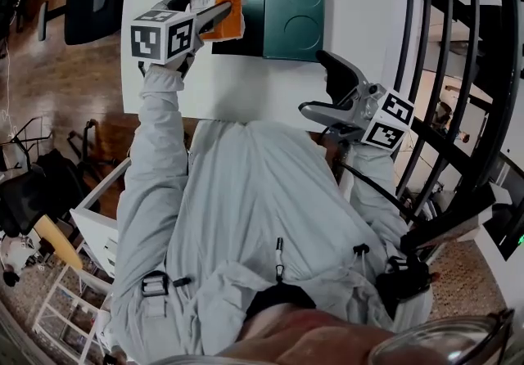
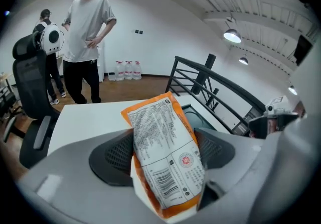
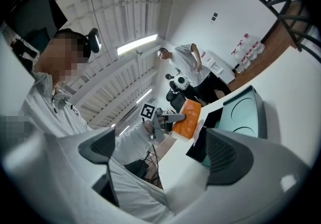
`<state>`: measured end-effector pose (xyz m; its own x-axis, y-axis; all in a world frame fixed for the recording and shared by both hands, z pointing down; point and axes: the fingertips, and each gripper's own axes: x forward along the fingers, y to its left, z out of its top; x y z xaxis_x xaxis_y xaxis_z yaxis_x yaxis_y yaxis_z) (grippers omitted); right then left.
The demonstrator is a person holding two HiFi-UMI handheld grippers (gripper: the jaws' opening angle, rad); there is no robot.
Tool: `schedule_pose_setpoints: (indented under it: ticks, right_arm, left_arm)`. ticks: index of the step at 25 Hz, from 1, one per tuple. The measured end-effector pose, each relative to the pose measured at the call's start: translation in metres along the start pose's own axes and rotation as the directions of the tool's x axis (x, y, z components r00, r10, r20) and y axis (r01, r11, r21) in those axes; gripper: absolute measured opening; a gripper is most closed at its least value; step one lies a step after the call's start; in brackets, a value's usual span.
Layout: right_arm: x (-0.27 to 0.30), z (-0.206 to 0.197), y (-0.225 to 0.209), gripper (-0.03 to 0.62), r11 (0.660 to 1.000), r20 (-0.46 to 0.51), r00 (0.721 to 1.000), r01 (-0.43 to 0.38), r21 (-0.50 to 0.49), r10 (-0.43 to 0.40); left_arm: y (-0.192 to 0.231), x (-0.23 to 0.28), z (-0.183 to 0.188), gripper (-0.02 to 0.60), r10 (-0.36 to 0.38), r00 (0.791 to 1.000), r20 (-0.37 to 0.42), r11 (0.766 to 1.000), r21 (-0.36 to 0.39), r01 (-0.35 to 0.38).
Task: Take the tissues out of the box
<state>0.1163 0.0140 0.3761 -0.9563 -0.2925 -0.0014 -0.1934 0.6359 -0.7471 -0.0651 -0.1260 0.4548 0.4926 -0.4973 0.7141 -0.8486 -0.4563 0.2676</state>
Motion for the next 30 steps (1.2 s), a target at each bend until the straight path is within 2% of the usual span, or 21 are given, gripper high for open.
schedule_pose_setpoints:
  ticks: [4,10,14,19,22,26,30]
  right_arm:
    - [0.011,0.002,0.005,0.563,1.000,-0.011,1.000,-0.009,-0.011,0.009]
    - [0.024,0.004,0.018,0.562,1.000,-0.047,0.999,-0.020,-0.023,0.019]
    - [0.049,0.004,0.030,0.563,0.999,-0.069,0.998,-0.010,-0.032,0.007]
    - [0.089,-0.003,0.047,0.563,0.999,-0.095,0.995,0.025,-0.028,-0.028]
    - [0.106,-0.004,0.049,0.563,0.998,-0.110,0.993,0.039,-0.045,-0.043]
    - [0.123,-0.002,0.066,0.563,0.996,-0.109,0.993,0.039,-0.077,-0.047]
    - [0.114,-0.002,0.073,0.563,0.995,-0.114,0.992,0.035,-0.092,-0.046]
  left_arm:
    - [0.007,-0.042,0.019,0.376,-0.012,0.998,0.059,1.000,0.022,0.010]
    - [-0.008,-0.099,0.050,0.374,-0.054,0.992,0.113,0.992,0.119,0.040]
    - [0.016,-0.128,0.050,0.374,-0.059,0.992,0.112,0.988,0.146,0.042]
    - [0.074,-0.142,0.009,0.374,-0.030,0.999,0.024,0.991,0.133,0.027]
    - [0.103,-0.132,-0.020,0.374,-0.019,0.999,-0.041,0.994,0.105,0.023]
    - [0.143,-0.117,-0.074,0.374,-0.006,0.990,-0.138,0.998,0.063,0.015]
    - [0.157,-0.080,-0.120,0.372,-0.020,0.975,-0.221,1.000,0.018,0.025]
